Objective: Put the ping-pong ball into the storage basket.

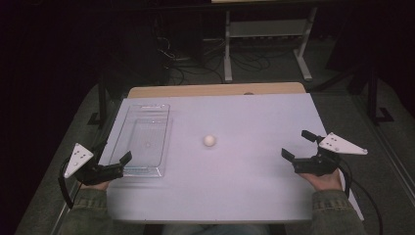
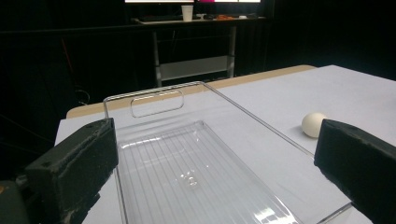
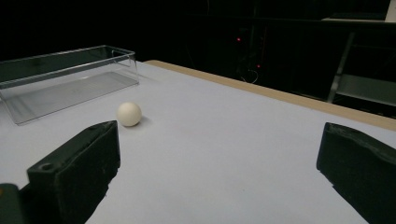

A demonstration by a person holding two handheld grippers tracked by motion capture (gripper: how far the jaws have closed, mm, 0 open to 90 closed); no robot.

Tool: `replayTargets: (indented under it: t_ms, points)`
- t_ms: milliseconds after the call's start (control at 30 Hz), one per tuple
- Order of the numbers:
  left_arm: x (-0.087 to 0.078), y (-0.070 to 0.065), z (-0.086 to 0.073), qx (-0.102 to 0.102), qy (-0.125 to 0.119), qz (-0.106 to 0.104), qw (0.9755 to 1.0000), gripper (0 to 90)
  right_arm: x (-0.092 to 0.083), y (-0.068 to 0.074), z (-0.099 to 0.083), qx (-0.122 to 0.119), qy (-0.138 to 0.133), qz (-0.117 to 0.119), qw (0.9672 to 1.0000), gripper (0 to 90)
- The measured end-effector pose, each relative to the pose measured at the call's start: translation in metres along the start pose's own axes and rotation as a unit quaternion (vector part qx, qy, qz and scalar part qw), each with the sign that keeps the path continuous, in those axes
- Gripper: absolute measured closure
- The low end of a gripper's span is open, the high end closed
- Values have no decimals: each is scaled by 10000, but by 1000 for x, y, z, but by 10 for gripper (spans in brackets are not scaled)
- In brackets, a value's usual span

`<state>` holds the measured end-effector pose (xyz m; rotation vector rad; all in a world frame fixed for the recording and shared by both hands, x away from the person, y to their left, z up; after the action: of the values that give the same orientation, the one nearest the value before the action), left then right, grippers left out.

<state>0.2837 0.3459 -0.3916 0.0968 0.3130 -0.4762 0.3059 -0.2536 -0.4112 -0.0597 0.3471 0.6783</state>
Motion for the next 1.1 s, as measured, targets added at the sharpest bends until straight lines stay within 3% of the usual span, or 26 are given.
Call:
replayTargets:
  t_ms: [300,433,700,867,1100]
  points:
    - [-1,-4,-1,37,73,18,10000,0,-1,-1,0,41,-41,-25,10000,0]
    - [3,-9,-1,173,252,-20,9995,0,-1,1,2,57,-102,-15,9999,0]
    - [6,-13,5,379,517,-142,9978,0,4,5,1,59,98,142,9998,0]
    - [5,-13,8,430,544,-197,9974,0,6,7,0,41,163,130,9998,0]
    - [2,-14,19,376,401,-232,9982,0,5,7,0,44,163,124,9998,0]
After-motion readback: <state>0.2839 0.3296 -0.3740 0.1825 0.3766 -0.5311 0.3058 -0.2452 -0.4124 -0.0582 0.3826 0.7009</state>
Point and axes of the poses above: each handheld gripper's, and its own axes: x roughly forward along the jaws, z roughly out of its top, y roughly to its left, the point moved 2 cm from there along x, roughly forward along the jaws, and after that the axes turned 7 degrees about y, right-handed, at the moved point
